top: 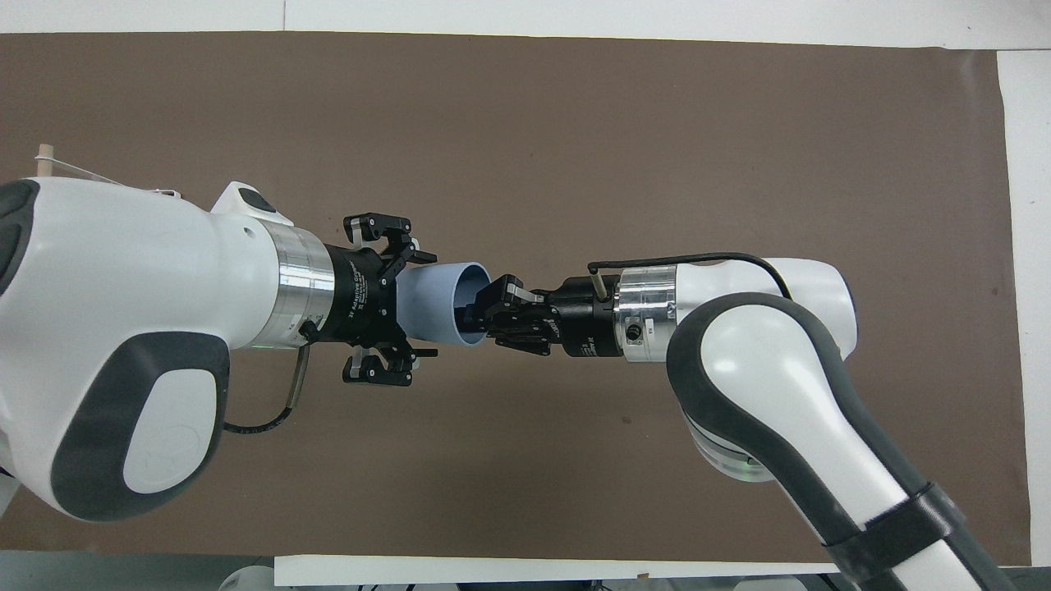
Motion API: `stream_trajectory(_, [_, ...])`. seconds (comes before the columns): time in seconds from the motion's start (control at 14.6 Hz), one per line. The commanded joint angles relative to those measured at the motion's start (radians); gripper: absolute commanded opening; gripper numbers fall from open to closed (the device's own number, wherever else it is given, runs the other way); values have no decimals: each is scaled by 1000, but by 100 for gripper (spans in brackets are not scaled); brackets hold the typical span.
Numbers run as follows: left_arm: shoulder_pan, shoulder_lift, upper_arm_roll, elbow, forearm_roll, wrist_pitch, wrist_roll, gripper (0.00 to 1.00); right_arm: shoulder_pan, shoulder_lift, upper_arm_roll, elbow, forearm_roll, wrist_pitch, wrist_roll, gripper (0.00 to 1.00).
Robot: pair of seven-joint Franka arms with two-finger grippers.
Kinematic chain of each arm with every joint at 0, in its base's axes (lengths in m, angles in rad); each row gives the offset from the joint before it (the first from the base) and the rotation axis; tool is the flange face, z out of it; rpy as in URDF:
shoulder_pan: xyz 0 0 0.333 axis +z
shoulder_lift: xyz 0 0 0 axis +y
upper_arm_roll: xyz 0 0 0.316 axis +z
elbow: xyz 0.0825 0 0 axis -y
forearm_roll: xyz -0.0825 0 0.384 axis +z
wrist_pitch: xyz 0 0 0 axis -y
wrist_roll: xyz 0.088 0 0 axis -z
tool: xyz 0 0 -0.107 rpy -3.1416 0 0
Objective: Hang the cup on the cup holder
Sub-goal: 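Move the left gripper to the cup bottom and grasp it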
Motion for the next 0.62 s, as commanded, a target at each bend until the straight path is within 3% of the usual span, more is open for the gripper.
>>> stream_trajectory(0.0, [-9, -21, -15, -22, -17, 16, 71, 0, 0, -25, 2, -20, 20, 17, 14, 0])
stream_trajectory(0.21, [-9, -21, -15, -22, -17, 19, 72, 0, 0, -25, 2, -18, 20, 18, 16, 0])
stream_trajectory(0.27, [-9, -21, -15, -22, -18, 19, 72, 0, -2, -25, 2, -17, 20, 30, 19, 17])
stream_trajectory(0.34, [-9, -21, -15, -22, -17, 19, 72, 0, 0, -24, 3, -15, 20, 62, 29, 77])
stream_trajectory(0.41, [-8, -21, -15, -22, -17, 17, 72, 0, 0, -21, 3, -12, 20, 78, 42, 99])
stream_trajectory(0.55, [-8, -21, -14, -22, -17, 16, 72, 0, 0, -22, 2, 8, 3, 83, 74, 99])
